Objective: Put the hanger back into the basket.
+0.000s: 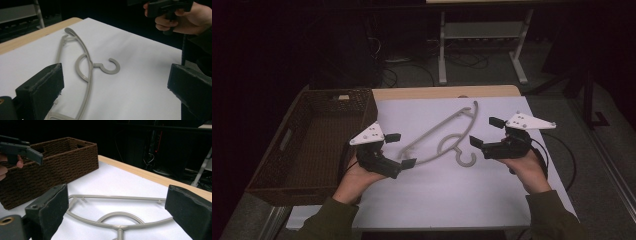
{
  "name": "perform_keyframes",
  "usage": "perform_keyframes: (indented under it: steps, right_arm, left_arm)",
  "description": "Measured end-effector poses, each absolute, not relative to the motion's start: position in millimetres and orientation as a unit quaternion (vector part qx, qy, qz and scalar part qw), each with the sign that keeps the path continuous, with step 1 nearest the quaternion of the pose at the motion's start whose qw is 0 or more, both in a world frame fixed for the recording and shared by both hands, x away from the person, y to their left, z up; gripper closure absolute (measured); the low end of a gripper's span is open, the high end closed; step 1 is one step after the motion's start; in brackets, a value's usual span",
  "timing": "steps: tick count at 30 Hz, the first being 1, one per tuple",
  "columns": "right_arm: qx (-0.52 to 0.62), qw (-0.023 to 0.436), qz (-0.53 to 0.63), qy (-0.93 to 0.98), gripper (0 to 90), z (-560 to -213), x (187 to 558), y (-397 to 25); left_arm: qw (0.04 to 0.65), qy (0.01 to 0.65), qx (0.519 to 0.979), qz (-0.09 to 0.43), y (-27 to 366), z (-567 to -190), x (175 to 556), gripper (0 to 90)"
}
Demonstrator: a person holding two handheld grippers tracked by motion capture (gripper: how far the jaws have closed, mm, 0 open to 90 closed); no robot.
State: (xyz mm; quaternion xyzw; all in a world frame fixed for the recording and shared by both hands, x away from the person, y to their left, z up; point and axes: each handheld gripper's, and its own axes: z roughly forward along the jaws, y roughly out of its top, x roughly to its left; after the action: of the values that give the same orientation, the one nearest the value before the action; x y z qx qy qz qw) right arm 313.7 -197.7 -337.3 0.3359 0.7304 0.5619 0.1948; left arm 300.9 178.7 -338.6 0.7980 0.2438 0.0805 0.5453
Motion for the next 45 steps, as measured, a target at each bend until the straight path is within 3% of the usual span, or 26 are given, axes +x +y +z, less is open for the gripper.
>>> perform_keyframes:
  steps: [15,24,25,26,29,31,37,41,45]
  right_arm:
    - [0.348,0.160,0.501,0.776,23.4,-347.5,345.0,-177.0]
    - [0.351,0.131,0.458,0.806,45.0,-366.0,368.3,-159.7]
    - [0.355,0.125,0.443,0.814,50.6,-370.4,374.6,-153.3]
    - [0.355,0.125,0.443,0.814,50.6,-370.4,374.6,-153.3]
    - [0.358,0.122,0.414,0.828,63.5,-379.2,384.5,-141.4]
    - [0.357,0.123,0.409,0.831,65.4,-381.3,386.6,-139.7]
    - [0.363,0.121,0.369,0.847,83.4,-398.6,407.2,-129.9]
    - [0.359,0.122,0.346,0.858,89.2,-406.0,419.0,-126.9]
    - [0.359,0.112,0.322,0.869,89.4,-413.1,428.8,-123.9]
  left_arm:
    - [0.529,0.245,0.809,0.068,168.3,-367.9,298.2,0.3]
    - [0.526,0.257,0.808,0.064,170.3,-384.0,296.6,0.4]
    - [0.523,0.258,0.810,0.063,171.0,-386.0,296.7,0.4]
    - [0.523,0.258,0.810,0.063,171.0,-386.0,296.7,0.4]
    - [0.524,0.259,0.809,0.061,171.0,-389.1,297.3,0.4]
    - [0.522,0.257,0.811,0.061,171.1,-389.7,297.5,0.4]
    - [0.522,0.259,0.811,0.059,172.1,-390.7,298.3,0.4]
    - [0.522,0.257,0.811,0.058,171.9,-390.9,298.8,0.4]
    - [0.520,0.256,0.813,0.058,171.6,-391.2,299.1,0.4]
